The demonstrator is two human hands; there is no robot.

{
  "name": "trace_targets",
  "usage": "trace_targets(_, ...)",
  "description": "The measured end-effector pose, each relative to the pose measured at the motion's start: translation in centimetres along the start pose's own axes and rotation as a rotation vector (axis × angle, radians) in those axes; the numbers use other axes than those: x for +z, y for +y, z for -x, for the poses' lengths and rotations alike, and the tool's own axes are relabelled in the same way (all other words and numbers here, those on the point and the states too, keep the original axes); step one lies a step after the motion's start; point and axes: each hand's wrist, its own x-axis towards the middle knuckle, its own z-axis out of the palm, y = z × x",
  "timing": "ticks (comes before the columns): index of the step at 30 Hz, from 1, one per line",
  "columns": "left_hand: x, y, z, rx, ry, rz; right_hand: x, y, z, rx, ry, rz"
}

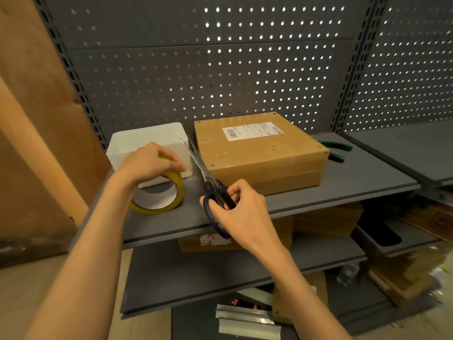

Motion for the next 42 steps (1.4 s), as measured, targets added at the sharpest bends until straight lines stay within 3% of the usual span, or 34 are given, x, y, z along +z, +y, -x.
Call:
trace_targets(14, 0.2, 0.2, -0.1, 0.013, 0.005, -0.071, 1.0, 1.1, 1.0, 0.06, -0.043, -0.017)
trace_targets(19, 0.2, 0.0, -0.1, 0.016, -0.002, -0.064, 0.9, 1.4, 1.1, 0.033, -0.021, 0.097)
trace_targets(42, 0.0, -0.2, 0.1, 0.033, -0.02, -0.044, -0.5, 1.2, 2.7, 0.147, -0.109, 0.187)
